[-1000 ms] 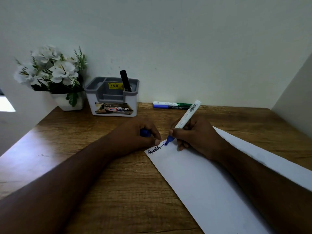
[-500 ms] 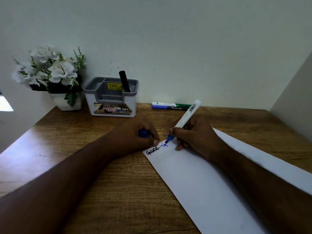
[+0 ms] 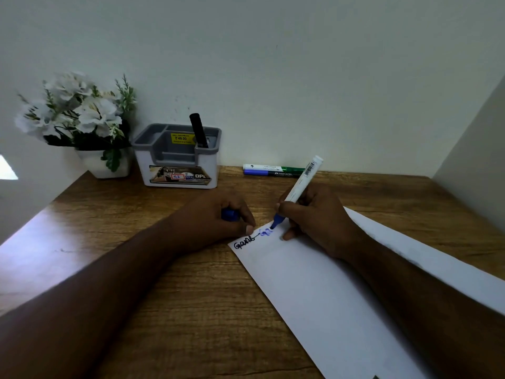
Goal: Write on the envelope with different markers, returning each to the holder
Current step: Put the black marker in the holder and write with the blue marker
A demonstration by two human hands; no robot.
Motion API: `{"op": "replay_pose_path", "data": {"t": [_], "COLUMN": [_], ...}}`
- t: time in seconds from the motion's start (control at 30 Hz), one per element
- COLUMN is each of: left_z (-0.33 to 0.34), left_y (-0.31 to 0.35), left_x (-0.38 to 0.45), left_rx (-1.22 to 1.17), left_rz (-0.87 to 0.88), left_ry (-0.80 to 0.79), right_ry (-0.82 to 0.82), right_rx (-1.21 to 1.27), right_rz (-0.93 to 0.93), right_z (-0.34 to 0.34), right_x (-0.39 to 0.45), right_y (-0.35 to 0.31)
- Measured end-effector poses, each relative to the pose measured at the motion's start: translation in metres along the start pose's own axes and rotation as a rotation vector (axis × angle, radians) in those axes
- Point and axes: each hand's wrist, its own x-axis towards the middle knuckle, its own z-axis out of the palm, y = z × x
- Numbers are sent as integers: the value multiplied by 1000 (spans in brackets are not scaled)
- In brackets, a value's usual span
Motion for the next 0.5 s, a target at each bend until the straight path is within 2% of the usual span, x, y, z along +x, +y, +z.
{"op": "replay_pose_path", "data": {"t": [0.5], "left_z": [-1], "left_y": [1], "left_x": [-1], "left_rx": [-34], "left_rz": [-10], "left_ry": [-26], "right_ry": [78], "right_rx": [20], "right_rz": [31], "right_z": [0], "right_x": [-3], "right_y": [-2]}}
